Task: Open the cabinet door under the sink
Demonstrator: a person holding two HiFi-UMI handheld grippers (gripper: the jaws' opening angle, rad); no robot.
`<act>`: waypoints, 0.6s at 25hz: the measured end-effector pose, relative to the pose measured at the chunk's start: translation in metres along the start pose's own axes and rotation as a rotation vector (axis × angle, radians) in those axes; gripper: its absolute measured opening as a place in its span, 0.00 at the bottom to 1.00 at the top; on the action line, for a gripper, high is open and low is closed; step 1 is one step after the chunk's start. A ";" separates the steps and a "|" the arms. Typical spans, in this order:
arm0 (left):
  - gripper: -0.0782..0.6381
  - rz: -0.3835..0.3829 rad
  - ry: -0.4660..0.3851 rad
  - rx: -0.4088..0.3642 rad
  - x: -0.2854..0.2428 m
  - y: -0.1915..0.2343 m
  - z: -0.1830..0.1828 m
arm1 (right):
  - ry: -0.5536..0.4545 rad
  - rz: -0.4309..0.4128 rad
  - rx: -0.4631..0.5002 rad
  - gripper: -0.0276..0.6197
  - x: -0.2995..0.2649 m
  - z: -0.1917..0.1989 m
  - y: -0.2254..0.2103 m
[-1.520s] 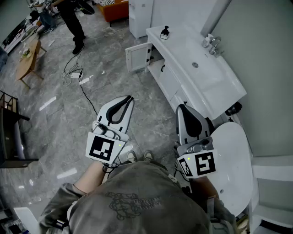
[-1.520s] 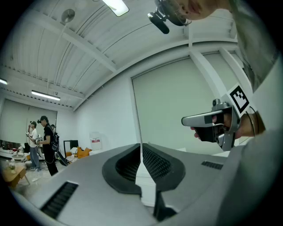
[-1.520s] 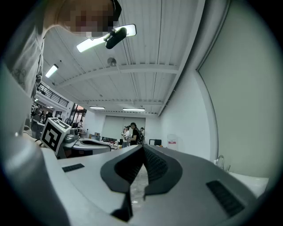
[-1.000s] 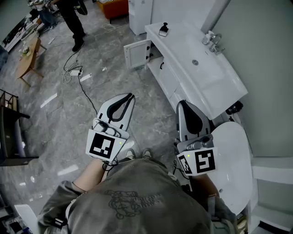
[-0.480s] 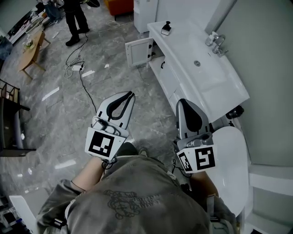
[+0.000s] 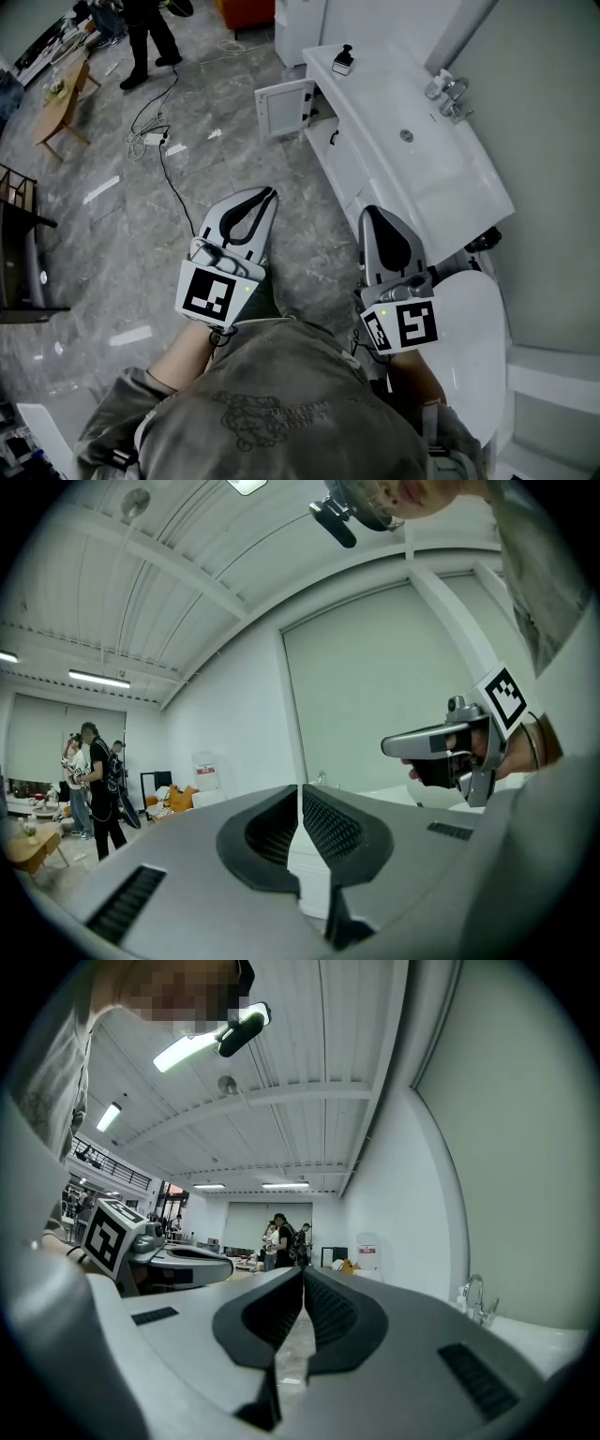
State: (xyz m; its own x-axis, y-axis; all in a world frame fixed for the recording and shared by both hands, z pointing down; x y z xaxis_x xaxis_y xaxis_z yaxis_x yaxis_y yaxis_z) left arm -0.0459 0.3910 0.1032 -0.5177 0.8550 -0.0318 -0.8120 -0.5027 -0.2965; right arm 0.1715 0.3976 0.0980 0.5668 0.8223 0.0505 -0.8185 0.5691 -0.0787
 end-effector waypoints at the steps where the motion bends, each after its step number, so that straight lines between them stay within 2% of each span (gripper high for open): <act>1: 0.15 0.002 -0.003 0.001 -0.006 0.005 0.002 | 0.001 0.004 0.001 0.09 -0.006 0.002 -0.003; 15: 0.15 0.063 0.050 0.020 -0.090 0.080 0.048 | 0.052 0.061 -0.035 0.09 -0.112 0.024 -0.043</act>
State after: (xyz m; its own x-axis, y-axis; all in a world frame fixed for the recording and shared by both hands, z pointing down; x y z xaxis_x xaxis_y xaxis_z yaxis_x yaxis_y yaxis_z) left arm -0.0769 0.2674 0.1282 -0.5545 0.8265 -0.0974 -0.7837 -0.5579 -0.2729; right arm 0.1412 0.2812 0.1199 0.5205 0.8539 -0.0071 -0.8486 0.5163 -0.1152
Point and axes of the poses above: the fingertips, and each gripper's own axes: x backward along the fingers, y to its left, z out of its underside, the point moved 8 cm from there along x, backward along the fingers, and after that the axes turned 8 degrees about -x, right-handed, at the moved point
